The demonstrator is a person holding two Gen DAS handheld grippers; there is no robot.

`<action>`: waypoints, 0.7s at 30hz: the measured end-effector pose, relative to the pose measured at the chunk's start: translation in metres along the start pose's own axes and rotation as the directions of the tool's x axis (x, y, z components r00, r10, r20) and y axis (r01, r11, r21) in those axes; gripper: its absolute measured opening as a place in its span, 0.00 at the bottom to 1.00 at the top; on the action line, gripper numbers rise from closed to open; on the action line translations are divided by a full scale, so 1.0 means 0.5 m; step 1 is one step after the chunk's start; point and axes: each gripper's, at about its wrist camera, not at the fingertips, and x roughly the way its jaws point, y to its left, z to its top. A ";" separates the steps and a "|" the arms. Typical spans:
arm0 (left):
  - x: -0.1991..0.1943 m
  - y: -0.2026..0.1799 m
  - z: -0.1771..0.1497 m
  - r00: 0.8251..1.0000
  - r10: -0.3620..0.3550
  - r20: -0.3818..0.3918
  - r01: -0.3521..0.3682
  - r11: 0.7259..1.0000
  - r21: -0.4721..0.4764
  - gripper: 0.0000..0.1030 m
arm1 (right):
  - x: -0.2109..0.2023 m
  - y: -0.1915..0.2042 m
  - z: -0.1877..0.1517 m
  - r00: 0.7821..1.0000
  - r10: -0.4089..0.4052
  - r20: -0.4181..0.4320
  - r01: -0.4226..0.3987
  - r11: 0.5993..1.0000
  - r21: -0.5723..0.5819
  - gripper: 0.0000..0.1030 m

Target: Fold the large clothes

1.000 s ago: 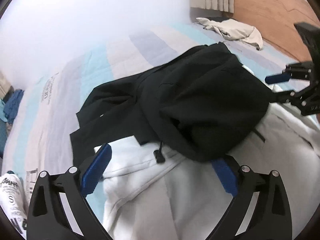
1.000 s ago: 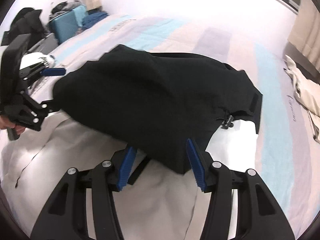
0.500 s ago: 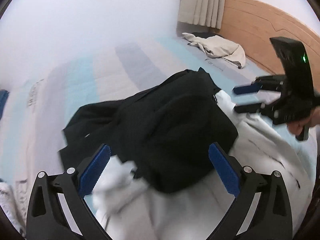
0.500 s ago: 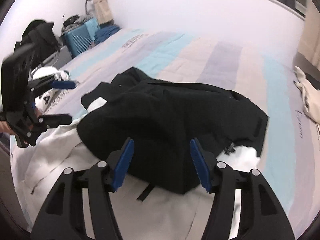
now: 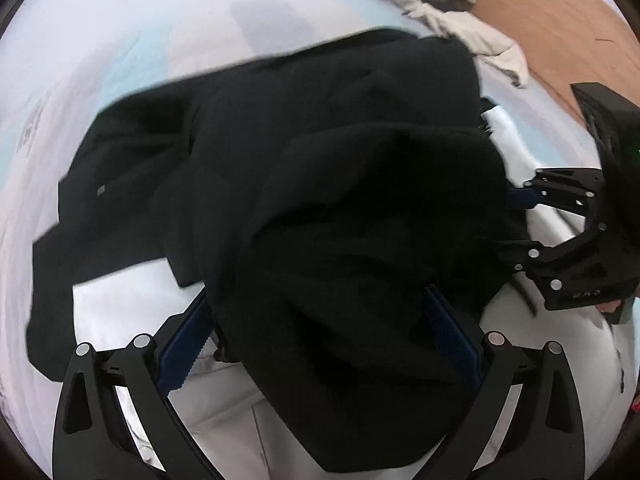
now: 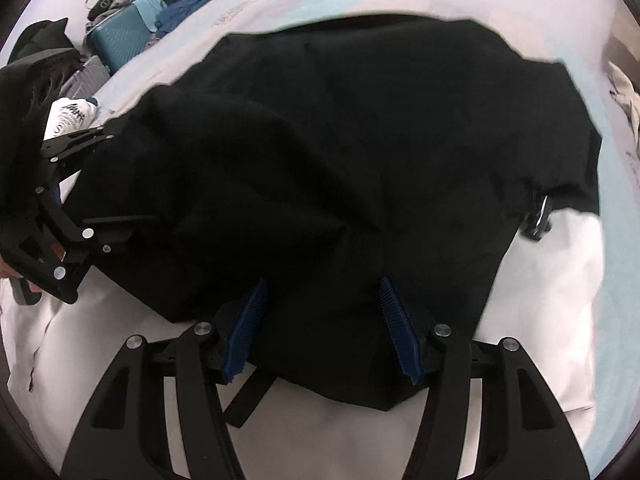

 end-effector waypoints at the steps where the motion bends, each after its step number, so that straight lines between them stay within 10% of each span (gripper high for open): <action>1: 0.010 0.003 -0.004 1.000 0.016 -0.009 -0.016 1.000 -0.005 0.95 | 0.005 0.000 -0.001 1.000 -0.002 0.000 0.002 1.000 -0.002 0.55; 21: -0.132 0.049 0.153 0.991 -0.012 0.133 0.012 1.000 0.000 0.94 | -0.190 -0.078 0.178 0.987 0.005 0.162 0.002 0.999 -0.047 0.57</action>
